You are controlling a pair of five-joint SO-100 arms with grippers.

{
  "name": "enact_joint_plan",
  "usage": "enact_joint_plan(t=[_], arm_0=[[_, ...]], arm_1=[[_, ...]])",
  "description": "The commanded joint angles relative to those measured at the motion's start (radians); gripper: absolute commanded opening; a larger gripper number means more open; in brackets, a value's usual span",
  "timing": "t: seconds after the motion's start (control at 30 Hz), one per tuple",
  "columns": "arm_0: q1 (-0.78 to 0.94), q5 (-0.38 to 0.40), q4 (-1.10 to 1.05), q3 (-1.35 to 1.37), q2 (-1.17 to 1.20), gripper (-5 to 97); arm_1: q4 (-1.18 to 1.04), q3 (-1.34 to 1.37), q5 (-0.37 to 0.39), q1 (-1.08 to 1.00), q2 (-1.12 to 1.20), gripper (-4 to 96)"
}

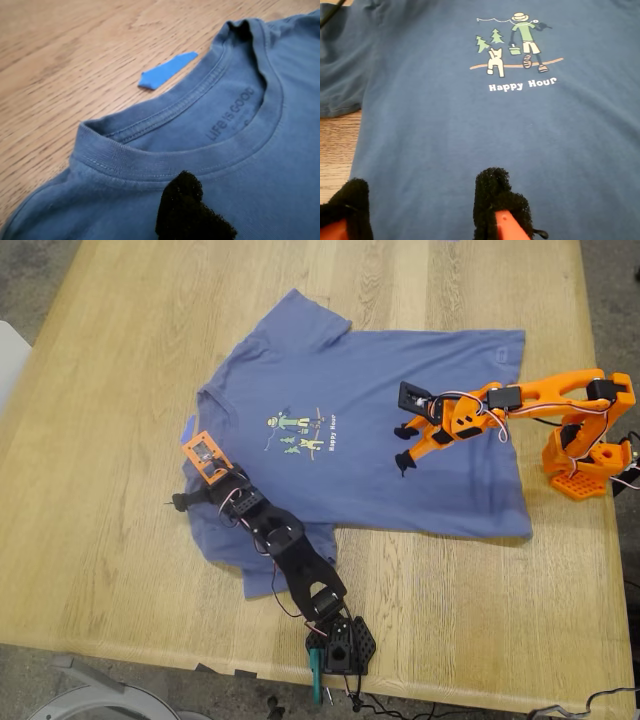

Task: Fold a T-shirt

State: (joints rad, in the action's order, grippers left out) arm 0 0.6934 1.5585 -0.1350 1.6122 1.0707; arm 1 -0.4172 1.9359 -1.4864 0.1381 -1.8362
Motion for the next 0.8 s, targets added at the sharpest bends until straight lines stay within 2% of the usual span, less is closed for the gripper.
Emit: enact_joint_plan(t=[0.0,0.2,0.4,0.67,0.77], arm_0=[[0.017,-0.014,-0.017,-0.137,-0.005,62],[0.025,-0.012,-0.015,-0.268,-0.132,59],[0.009,-0.005,-0.009,-0.307,-0.183,49],[-0.026,0.038,0.060,-0.305,-0.172,27],[-0.038,0.101,0.077,-0.305,-0.163,10]], arm_1=[[0.017,-0.005,0.009,0.002,-0.003,29.8],[0.078,0.003,0.011,-0.015,0.029,28.7],[0.147,0.008,0.011,-0.029,0.080,27.6],[0.230,0.011,0.014,-0.031,0.155,25.2],[0.276,0.031,0.014,-0.031,0.176,28.8]])
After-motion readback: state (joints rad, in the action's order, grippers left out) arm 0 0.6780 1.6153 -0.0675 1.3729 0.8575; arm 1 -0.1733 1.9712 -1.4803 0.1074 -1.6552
